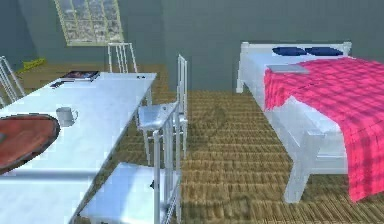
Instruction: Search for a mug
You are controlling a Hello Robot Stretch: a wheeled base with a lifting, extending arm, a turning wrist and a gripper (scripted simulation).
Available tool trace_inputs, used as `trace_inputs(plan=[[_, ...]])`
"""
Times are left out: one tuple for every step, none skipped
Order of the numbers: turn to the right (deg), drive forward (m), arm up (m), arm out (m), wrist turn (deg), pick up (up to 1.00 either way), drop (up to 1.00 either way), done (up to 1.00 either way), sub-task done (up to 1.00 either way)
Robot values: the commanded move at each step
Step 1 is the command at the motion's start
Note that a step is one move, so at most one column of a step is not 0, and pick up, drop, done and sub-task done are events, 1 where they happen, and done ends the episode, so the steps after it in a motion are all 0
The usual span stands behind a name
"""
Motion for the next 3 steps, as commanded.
trace_inputs(plan=[[-33.0, 0.0, 0.0, 0.0, 0.0, 0.0, 0.0, 0.0, 0.0], [0.0, 1.0, 0.0, 0.0, 0.0, 0.0, 0.0, 0.0, 0.0], [0.0, 0.0, 0.0, 0.0, 0.0, 0.0, 0.0, 1.0, 0.0]])
